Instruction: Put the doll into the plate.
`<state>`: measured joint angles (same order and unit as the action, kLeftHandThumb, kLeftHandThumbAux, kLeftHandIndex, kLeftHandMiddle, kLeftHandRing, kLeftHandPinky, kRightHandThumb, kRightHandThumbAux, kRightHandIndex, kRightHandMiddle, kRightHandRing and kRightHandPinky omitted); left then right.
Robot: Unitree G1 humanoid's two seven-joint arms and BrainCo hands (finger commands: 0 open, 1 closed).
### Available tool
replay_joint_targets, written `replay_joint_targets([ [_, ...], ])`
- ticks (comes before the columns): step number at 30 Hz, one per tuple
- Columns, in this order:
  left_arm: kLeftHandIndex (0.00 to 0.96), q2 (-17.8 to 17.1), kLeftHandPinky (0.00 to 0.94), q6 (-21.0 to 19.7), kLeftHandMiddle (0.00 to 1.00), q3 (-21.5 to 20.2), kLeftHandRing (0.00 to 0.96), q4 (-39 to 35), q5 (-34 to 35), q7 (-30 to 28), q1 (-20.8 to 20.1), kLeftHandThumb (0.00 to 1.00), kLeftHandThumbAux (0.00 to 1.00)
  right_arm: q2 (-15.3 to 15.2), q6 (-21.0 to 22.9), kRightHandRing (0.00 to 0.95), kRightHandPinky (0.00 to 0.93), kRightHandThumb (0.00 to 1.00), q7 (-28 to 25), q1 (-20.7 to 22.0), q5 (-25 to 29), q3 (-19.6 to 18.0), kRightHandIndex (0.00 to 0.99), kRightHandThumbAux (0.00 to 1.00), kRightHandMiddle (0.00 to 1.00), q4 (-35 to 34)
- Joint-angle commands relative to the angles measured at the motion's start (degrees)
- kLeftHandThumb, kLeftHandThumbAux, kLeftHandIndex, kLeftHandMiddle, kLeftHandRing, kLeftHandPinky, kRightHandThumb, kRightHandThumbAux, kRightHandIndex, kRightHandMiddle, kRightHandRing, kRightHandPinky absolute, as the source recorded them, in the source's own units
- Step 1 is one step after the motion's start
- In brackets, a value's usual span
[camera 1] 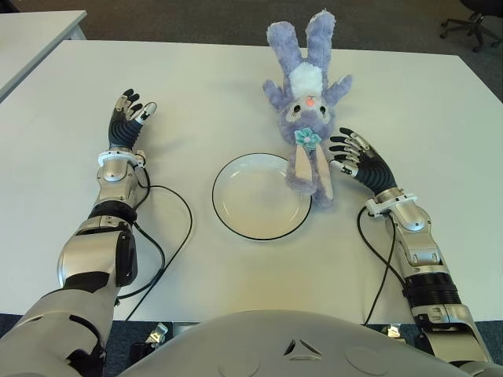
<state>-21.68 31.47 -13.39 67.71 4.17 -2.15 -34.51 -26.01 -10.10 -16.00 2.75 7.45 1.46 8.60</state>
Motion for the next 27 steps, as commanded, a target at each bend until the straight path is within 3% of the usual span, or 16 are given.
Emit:
replay_joint_targets([
  [1,0.000,1.5,0.087,-3.1,0.111,-0.6,0.111,3.1,0.8,-2.4,4.3,0.000,0.518,10.5,3.0,0.218,0.228,0.204,-6.2,-21.0,0.5,10.3,0.024,0.592,0.178,12.6],
  [7,0.000,1.5,0.097,-2.9,0.114,-0.6,0.114,3.0,0.7,-2.3,4.5,0.000,0.522,10.7,0.0,0.220,0.245,0.207,-6.5,-20.1,-1.1,10.9,0.025,0.609,0.182,14.3],
  [27,0.000,1.6,0.087,-2.7,0.120,-0.6,0.121,2.7,0.8,-2.2,4.7,0.000,0.517,12.0,-0.9,0.240,0.290,0.302,-7.2,-18.5,-1.8,12.0,0.020,0.628,0.193,14.8],
])
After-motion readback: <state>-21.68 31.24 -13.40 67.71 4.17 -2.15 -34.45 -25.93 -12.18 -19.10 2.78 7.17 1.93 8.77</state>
